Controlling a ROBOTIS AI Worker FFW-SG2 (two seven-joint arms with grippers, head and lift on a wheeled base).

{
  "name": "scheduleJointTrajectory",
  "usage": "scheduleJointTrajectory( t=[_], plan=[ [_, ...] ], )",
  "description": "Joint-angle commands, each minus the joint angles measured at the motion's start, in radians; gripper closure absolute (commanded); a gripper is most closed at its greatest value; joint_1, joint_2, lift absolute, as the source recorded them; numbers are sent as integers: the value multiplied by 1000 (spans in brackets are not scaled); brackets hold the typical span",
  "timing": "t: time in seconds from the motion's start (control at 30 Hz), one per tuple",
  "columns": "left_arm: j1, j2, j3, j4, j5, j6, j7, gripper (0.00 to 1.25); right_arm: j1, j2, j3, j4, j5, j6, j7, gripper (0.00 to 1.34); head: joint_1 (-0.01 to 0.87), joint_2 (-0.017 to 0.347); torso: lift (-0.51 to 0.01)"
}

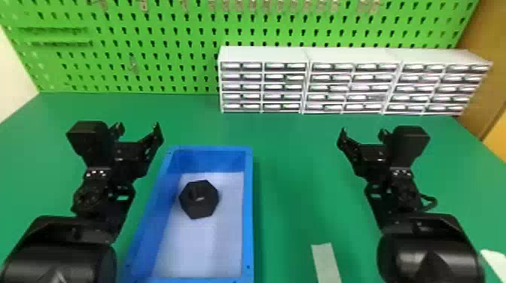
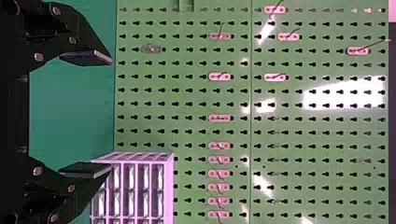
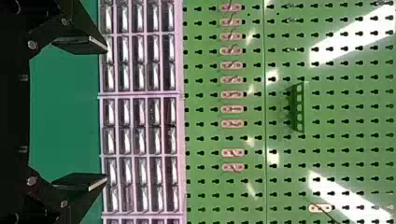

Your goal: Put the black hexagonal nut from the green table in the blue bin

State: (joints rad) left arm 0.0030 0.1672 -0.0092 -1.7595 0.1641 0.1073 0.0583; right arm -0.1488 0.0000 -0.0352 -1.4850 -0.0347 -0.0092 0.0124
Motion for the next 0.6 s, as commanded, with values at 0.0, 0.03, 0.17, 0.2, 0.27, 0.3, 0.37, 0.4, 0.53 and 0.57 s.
scheduleJointTrajectory(
  t=[0.0,0.03,0.17,0.2,0.27,0.3,0.37,0.4,0.53,0.57],
  plan=[
    [0,0,-2,0,0,0,0,443,0,1,1,0,-1,0,0,309,686,52,-97],
    [0,0,-2,0,0,0,0,443,0,1,1,0,-1,0,0,309,686,52,-97],
    [0,0,-2,0,0,0,0,443,0,1,1,0,-1,0,0,309,686,52,-97],
    [0,0,-2,0,0,0,0,443,0,1,1,0,-1,2,1,309,686,52,-97],
    [0,0,-2,0,0,0,0,443,0,1,1,0,-1,0,0,309,686,52,-97],
    [0,0,-2,0,0,0,0,443,0,1,1,0,-1,0,0,309,686,52,-97],
    [0,0,-2,0,0,-1,0,444,0,1,1,0,-1,2,1,309,686,52,-97],
    [0,0,-2,0,0,0,0,444,-2,1,1,0,-1,2,0,309,686,52,-97],
    [0,0,-2,0,0,-1,0,444,-2,1,1,0,-1,3,0,309,686,52,-97],
    [0,0,-2,0,0,0,0,443,-2,1,1,0,-1,3,0,309,686,52,-97]
  ],
)
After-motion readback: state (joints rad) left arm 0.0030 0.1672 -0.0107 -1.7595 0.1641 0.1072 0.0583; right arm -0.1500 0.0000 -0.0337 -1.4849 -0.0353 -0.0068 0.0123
